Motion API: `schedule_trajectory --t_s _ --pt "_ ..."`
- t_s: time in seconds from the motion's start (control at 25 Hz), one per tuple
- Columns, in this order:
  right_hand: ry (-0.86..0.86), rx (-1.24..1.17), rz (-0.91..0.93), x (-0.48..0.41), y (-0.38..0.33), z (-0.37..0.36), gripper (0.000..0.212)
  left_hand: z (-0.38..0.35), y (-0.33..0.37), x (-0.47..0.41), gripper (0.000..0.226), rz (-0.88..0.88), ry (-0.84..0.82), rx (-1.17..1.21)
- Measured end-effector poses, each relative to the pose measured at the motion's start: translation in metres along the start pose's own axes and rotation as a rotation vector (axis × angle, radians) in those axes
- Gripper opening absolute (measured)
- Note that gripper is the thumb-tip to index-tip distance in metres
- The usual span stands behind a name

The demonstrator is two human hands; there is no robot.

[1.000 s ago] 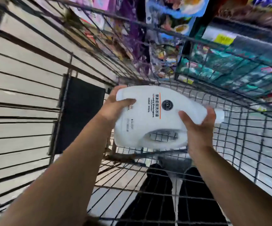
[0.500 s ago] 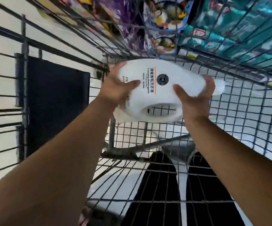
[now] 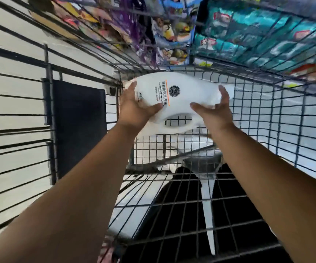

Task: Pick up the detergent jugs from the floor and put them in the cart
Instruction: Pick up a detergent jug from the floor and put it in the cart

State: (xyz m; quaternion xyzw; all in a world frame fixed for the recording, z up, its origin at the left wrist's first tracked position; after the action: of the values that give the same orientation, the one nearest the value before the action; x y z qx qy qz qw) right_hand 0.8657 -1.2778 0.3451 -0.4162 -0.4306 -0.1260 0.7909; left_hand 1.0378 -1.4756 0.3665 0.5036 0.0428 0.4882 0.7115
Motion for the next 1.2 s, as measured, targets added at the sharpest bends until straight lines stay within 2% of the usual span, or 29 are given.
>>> schedule_trajectory --t_s 0.08,0.16,0.28,0.4,0.56,0.76,0.96,1.2 --pt "-0.030 0.019 0.027 0.020 -0.007 0.012 0.103 -0.002 0.031 0.016 0.099 -0.041 -0.065 0.026" --pt "-0.025 0.056 0.093 0.050 -0.022 0.031 0.095 -0.002 0.069 0.034 0.088 -0.142 -0.125 -0.049" --pt "-0.031 0.074 0.209 0.101 -0.064 0.075 0.096 -0.006 0.148 0.064 0.088 -0.307 -0.188 -0.168" --pt "-0.008 0.115 0.332 0.160 -0.103 0.134 0.090 -0.014 0.221 0.100 0.087 -0.412 -0.235 -0.123" --pt "0.122 0.066 0.455 0.229 -0.128 0.249 0.080 -0.044 0.330 0.165 0.088 -0.585 -0.308 -0.110" --pt "0.338 0.026 0.516 0.299 -0.081 0.405 0.074 -0.134 0.435 0.275 0.082 -0.770 -0.512 -0.151" --pt "0.585 -0.047 0.436 0.384 0.033 0.594 0.073 -0.268 0.512 0.439 0.077 -0.982 -0.719 -0.197" --pt "0.836 -0.205 0.373 0.470 0.137 0.759 0.070 -0.406 0.584 0.593 0.076 -1.166 -0.902 -0.221"
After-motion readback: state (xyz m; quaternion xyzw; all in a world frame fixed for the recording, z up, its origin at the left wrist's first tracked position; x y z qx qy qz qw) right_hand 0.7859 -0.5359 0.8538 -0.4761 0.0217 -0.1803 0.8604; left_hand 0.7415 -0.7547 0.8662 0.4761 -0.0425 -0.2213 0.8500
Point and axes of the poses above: each hand's wrist, its own x-axis away from the middle knuckle, its own z-axis out of the back of the hand, y = z × x, the point moved 8 cm from there along -x, towards the middle knuckle, and after that the axes turned 11 degrees about -z, right-handed, at the moved point
